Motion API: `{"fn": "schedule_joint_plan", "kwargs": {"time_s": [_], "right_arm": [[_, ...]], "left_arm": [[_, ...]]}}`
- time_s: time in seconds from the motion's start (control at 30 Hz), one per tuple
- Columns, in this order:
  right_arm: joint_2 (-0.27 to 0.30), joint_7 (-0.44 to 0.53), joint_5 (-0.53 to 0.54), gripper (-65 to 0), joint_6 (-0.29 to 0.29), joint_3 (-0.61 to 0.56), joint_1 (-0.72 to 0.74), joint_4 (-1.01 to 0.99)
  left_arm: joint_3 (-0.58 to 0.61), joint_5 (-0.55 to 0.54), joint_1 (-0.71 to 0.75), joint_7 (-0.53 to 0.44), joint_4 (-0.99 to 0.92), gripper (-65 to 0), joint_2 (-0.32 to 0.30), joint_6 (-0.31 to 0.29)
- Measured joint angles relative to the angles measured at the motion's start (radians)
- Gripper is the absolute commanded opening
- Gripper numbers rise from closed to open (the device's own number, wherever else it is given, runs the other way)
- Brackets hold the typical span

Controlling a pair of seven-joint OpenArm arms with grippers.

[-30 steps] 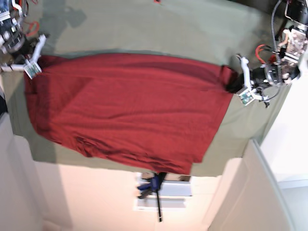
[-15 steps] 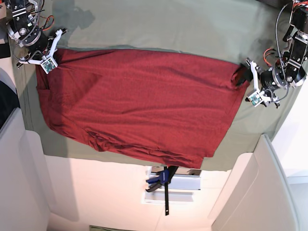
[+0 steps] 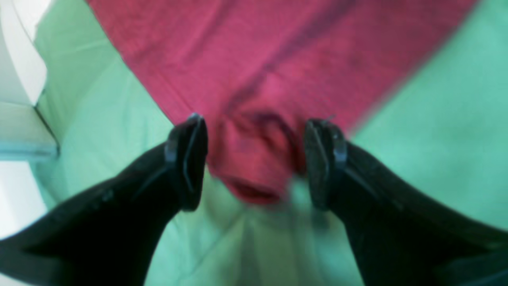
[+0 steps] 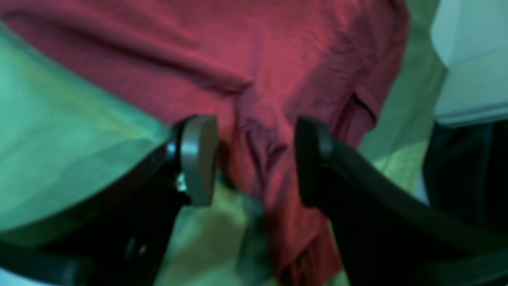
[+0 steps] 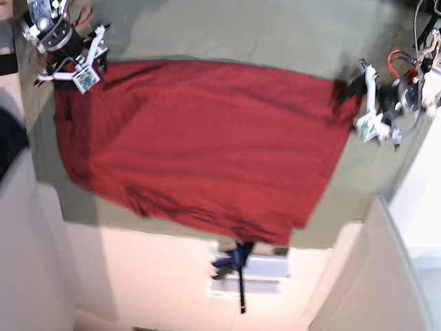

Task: Fold the T-shirt properly
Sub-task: 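Drag the shirt edge with both grippers toward the robot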

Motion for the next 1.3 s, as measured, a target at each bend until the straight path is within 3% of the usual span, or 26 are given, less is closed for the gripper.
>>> {"fn": "schedule_joint_plan", "kwargs": {"time_s": [0.17, 0.33, 0.5, 0.6, 0.67, 0.87, 1.13, 1.3], "right_arm": [[0.078, 0.002, -0.003, -33.8, 0.001, -0.003, -0.058, 0.037], [0.145, -0.004, -0.052, -33.8, 0.000, 0.000, -0.110, 0.016], [0.151, 0.101, -0.051, -33.8, 0.000, 0.000, -0.056, -0.076], [0.151, 0.119, -0.053, -33.8, 0.005, 0.000, -0.043, -0.123], [0.151, 0.119, -0.055, -33.8, 0.013, -0.001, -0.036, -0.140], [0.151, 0.128, -0.054, -33.8, 0.024, -0.003, -0.005, -0.192], [0.151, 0.141, -0.052, -33.8, 0.026, -0.003, -0.001, -0.224], [0.151, 0.142, -0.052, -33.8, 0.026, -0.003, 0.001, -0.226]], "left_arm": [[0.001, -0.010, 0.098, 0.011, 0.156, -23.5, -0.008, 0.003], [0.005, 0.127, 0.187, -0.042, 0.149, -23.5, 0.003, 0.008], [0.001, 0.188, 0.177, -0.099, 0.144, -23.5, 0.015, 0.083], [0.001, 0.211, 0.178, -0.106, 0.132, -23.5, 0.042, 0.089], [0.002, 0.220, 0.178, -0.110, 0.101, -23.5, 0.051, 0.149], [0.002, 0.275, 0.177, -0.170, 0.032, -23.5, 0.048, 0.156], [0.003, 0.364, 0.172, -0.233, -0.051, -23.5, 0.064, 0.249], [0.003, 0.375, 0.118, -0.246, -0.077, -23.5, 0.086, 0.251]]}}
